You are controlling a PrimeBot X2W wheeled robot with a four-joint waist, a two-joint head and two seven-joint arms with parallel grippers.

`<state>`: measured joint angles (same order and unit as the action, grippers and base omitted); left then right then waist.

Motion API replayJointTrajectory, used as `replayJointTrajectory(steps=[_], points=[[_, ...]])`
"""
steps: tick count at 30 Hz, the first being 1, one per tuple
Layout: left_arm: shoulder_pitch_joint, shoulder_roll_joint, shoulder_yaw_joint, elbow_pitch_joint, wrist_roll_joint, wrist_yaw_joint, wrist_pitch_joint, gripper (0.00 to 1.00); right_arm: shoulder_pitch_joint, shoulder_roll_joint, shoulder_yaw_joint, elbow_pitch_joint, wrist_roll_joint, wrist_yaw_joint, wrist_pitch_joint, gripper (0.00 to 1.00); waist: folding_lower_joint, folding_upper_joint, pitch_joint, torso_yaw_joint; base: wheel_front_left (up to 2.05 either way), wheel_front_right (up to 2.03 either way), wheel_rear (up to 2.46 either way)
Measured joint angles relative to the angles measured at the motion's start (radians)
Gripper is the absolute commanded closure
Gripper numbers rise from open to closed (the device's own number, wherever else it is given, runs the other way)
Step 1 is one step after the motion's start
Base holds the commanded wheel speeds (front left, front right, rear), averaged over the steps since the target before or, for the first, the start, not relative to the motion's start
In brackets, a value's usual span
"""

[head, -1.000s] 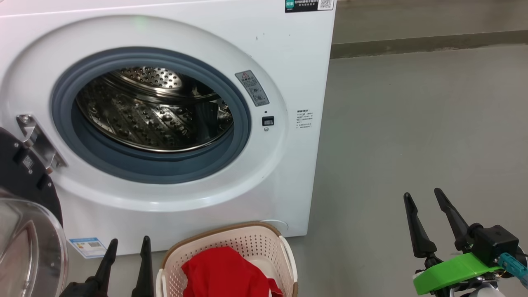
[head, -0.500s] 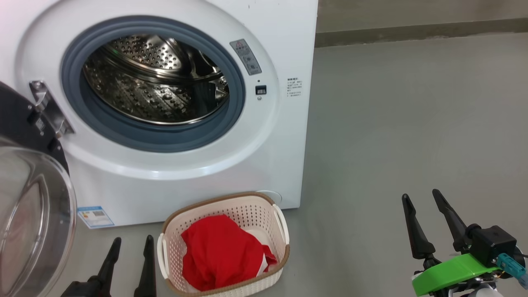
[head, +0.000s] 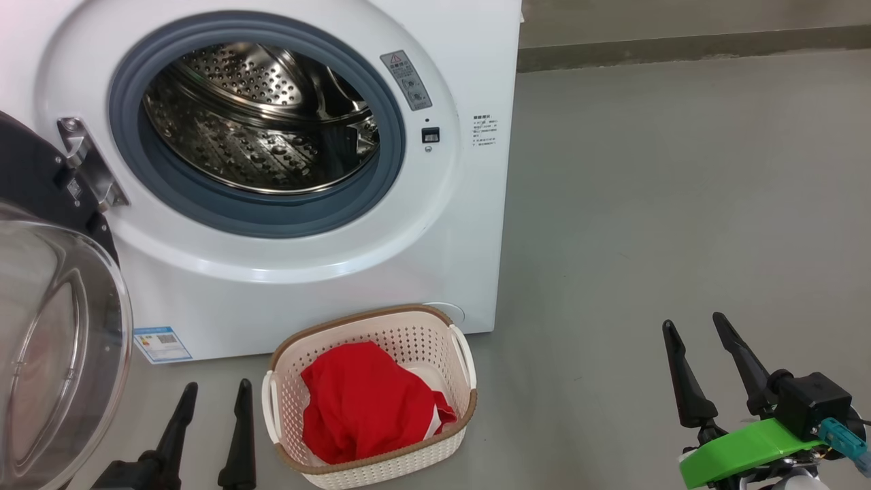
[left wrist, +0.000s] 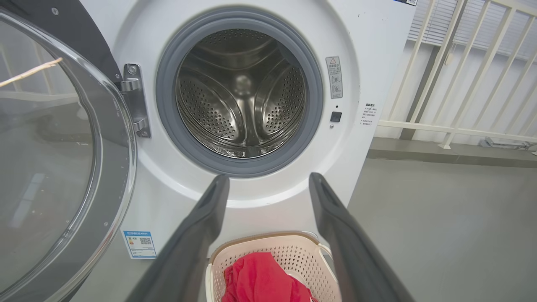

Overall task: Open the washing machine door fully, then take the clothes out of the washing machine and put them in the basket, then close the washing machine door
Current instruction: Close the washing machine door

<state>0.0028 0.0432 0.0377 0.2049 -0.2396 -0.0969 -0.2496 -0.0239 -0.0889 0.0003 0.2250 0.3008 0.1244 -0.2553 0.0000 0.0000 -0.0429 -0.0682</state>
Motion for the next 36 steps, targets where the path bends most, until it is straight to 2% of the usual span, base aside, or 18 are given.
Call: replayJointTrajectory(steps=[13,26,36], points=[[0.000,-0.001,0.001,-0.022,0.001,0.010,0.000,0.00,0.000,0.000,0.008,-0.001,0.000,0.000,0.000,0.00,0.0000,0.0000,0.004,0.030,0.00,0.00,0.00],[0.002,-0.001,-0.018,-0.096,0.001,0.054,0.000,0.00,0.000,0.000,0.028,-0.010,0.000,0.000,0.000,0.00,0.0000,0.0000,0.005,0.163,0.00,0.00,0.00],[0.004,-0.001,-0.029,-0.119,0.012,0.062,0.000,0.00,0.000,0.001,0.050,-0.019,0.000,0.000,0.000,0.00,0.0000,0.0000,-0.002,0.290,0.00,0.00,0.00]])
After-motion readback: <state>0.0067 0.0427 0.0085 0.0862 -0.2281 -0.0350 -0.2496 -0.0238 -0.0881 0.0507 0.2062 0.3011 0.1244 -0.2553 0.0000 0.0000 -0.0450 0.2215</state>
